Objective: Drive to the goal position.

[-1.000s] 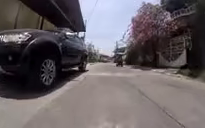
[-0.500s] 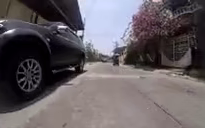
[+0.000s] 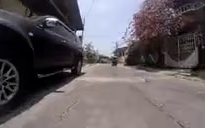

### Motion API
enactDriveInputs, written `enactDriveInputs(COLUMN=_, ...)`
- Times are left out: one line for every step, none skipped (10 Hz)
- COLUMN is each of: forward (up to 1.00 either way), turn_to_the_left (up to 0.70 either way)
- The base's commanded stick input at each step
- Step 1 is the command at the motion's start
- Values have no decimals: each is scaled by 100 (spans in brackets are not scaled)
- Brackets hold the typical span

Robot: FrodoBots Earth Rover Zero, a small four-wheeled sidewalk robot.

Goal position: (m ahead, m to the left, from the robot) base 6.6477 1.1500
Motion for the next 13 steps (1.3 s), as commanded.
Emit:
enactDriveInputs(forward=100, turn_to_the_left=-30)
enactDriveInputs(forward=100, turn_to_the_left=-6)
enactDriveInputs(forward=100, turn_to_the_left=0)
enactDriveInputs(forward=100, turn_to_the_left=0)
enactDriveInputs(forward=100, turn_to_the_left=0)
enactDriveInputs(forward=100, turn_to_the_left=0)
enactDriveInputs(forward=100, turn_to_the_left=0)
enactDriveInputs(forward=100, turn_to_the_left=0)
enactDriveInputs(forward=100, turn_to_the_left=0)
enactDriveInputs(forward=100, turn_to_the_left=0)
enactDriveInputs(forward=100, turn_to_the_left=0)
enactDriveInputs(forward=100, turn_to_the_left=0)
enactDriveInputs(forward=100, turn_to_the_left=0)
